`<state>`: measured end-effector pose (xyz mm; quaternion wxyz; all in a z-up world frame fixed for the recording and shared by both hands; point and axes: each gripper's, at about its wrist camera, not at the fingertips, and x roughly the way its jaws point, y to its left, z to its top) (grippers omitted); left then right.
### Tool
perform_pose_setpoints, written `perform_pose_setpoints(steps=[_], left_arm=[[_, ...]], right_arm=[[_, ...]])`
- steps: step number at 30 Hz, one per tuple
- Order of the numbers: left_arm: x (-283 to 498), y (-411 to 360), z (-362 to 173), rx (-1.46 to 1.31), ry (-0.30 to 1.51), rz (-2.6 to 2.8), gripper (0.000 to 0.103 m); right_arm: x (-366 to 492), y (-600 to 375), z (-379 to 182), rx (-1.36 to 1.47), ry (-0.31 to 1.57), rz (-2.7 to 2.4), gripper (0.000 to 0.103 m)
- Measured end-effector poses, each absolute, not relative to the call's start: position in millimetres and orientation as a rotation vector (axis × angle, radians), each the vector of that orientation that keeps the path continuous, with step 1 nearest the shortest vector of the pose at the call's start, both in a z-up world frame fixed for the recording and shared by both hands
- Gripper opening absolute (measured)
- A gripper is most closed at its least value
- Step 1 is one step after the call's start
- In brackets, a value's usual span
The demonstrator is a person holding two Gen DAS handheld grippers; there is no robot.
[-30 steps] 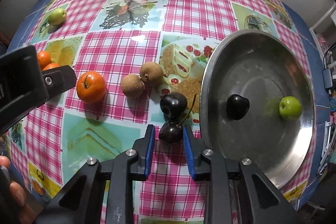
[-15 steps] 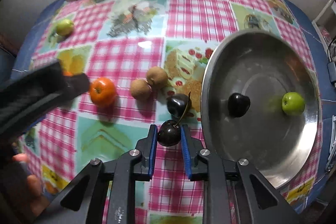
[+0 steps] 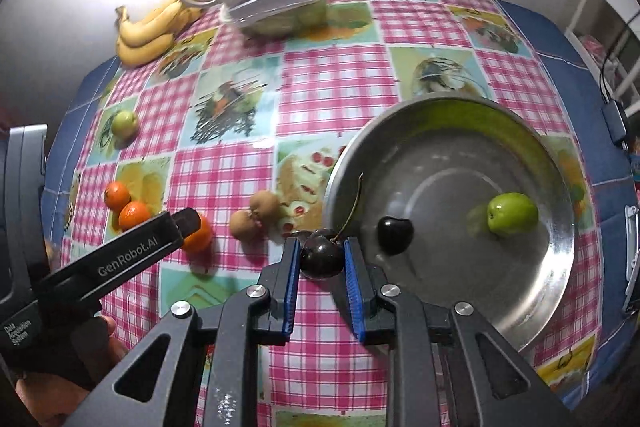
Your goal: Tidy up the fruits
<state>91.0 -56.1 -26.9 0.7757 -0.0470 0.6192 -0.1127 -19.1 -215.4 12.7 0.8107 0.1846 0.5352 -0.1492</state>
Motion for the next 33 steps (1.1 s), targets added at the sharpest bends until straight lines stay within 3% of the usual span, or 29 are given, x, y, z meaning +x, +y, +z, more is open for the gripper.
perform_pose_setpoints(steps=[3, 12, 33], left_arm=[[92, -64, -29, -0.093, 1.334, -0.266, 0.066], [95, -72, -39, -0.07, 1.348, -0.265, 0.041], [80, -77, 10, -0.113, 1.218, -0.337, 0.038]], right_arm=[[-21, -221, 13, 0.414, 1.137, -0.325, 0.023], [-22, -222, 14, 0.423, 1.131, -0.315, 0.023], [-35, -256, 10, 0.486, 1.122, -0.374, 0.023]])
